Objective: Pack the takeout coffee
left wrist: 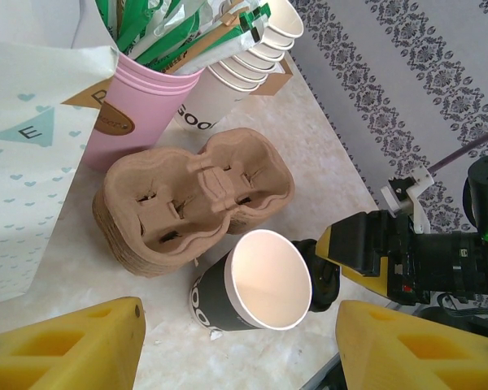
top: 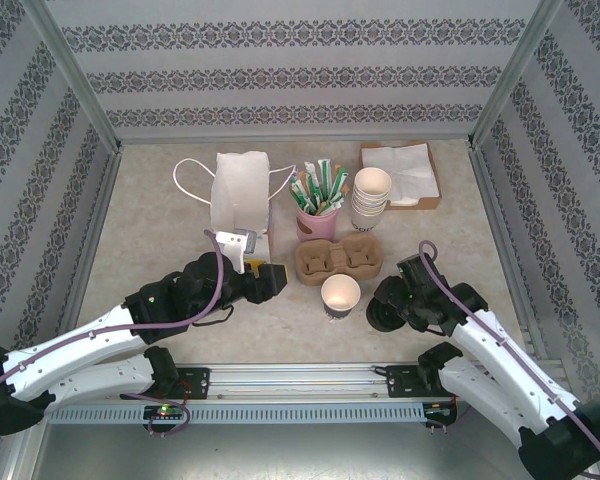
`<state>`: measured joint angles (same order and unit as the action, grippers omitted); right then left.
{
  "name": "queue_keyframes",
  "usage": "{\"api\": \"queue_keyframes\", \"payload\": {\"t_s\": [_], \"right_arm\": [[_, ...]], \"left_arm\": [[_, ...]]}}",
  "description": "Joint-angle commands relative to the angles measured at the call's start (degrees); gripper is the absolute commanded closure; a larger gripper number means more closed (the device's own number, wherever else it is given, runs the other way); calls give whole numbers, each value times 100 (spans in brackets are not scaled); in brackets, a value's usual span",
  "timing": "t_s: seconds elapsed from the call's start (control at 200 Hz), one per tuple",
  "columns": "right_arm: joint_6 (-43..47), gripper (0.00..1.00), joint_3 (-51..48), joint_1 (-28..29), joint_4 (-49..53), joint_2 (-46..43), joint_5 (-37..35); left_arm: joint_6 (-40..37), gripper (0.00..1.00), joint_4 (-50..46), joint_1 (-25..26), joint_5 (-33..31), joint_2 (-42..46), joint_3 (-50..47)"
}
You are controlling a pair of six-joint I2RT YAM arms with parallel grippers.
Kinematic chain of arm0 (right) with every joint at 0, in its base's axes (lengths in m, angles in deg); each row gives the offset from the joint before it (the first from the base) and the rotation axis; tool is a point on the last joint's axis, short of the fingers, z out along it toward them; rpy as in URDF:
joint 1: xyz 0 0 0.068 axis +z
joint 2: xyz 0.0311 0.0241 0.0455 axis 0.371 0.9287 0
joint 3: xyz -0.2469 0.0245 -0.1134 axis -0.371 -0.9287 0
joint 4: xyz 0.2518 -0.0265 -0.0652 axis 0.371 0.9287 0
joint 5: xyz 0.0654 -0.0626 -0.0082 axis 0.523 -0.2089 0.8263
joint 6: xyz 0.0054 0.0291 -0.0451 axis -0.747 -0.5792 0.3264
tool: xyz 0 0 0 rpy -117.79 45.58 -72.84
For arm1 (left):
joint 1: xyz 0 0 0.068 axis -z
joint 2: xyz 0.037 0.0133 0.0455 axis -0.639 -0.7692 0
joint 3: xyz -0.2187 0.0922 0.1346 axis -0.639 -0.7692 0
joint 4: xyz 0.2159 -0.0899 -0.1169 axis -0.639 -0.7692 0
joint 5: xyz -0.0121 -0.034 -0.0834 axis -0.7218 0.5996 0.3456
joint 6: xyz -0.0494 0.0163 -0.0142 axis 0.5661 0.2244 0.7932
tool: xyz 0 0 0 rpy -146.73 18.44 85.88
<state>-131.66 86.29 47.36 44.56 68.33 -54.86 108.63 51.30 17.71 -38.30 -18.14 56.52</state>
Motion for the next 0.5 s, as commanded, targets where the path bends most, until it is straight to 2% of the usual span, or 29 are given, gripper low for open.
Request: {"api": "queue_keyframes", "payload": {"t_s": [0.0, 0.175, 0.38, 0.5], "right_arm": [[-14, 20, -106, -70, 216, 12, 39], [122, 19, -32, -67, 349, 197, -16], [104, 26, -43, -62, 200, 259, 44], [88, 26, -4, -53, 197, 255, 39]], "left_arm": [[74, 36, 140, 93, 81, 51, -35], [75, 36, 99, 92, 62, 66, -25], [75, 36, 103, 93, 55, 81, -23], [100, 36, 149, 93, 64, 64, -43]]}}
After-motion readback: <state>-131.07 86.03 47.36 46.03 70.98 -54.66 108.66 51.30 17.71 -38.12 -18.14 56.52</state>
